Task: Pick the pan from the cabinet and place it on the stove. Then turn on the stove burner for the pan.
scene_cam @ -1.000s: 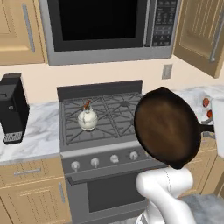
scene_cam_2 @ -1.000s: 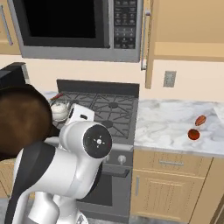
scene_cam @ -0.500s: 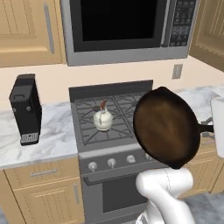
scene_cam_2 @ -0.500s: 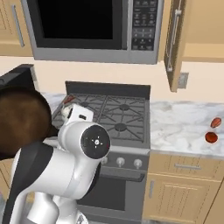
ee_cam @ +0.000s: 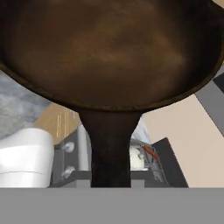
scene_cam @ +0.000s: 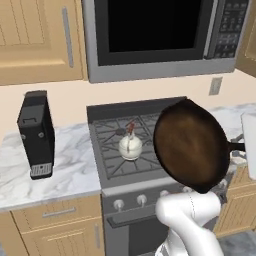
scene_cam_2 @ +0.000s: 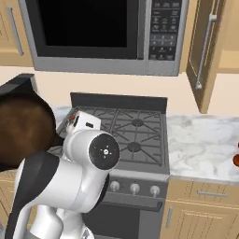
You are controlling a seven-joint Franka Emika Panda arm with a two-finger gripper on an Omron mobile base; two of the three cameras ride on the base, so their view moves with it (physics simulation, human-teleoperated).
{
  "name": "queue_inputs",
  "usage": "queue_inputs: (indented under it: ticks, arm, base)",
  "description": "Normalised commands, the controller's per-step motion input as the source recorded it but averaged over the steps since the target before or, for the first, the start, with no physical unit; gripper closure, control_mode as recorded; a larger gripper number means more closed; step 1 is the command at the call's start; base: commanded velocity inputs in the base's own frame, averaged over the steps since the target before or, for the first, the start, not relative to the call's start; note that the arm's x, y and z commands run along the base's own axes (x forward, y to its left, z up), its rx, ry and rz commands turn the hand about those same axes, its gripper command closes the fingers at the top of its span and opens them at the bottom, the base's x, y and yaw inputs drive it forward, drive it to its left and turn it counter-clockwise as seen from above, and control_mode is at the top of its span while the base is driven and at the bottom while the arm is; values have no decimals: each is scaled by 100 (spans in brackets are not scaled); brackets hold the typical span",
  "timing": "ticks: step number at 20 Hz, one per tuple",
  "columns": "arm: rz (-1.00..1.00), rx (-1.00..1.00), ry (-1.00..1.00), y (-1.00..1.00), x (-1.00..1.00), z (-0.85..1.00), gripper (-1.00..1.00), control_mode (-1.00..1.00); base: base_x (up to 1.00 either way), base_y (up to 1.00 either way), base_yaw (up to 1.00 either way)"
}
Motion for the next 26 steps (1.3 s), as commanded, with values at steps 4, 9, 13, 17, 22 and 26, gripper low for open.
queue_inputs:
  ticks: [4, 9, 13, 17, 22, 26]
  arm:
    - [0, 0, 0, 0, 0, 0, 100, 100]
    - [0, 0, 0, 0, 0, 0, 100, 100]
    - [0, 0, 0, 0, 0, 0, 100, 100]
    - [0, 0, 0, 0, 0, 0, 100, 100]
    - [0, 0, 0, 0, 0, 0, 100, 100]
    - [0, 0, 0, 0, 0, 0, 100, 100]
  base:
    - [35, 53, 0]
    - [40, 34, 0]
    - [34, 10, 0]
    - [29, 17, 0]
    - [16, 28, 0]
    - [38, 14, 0]
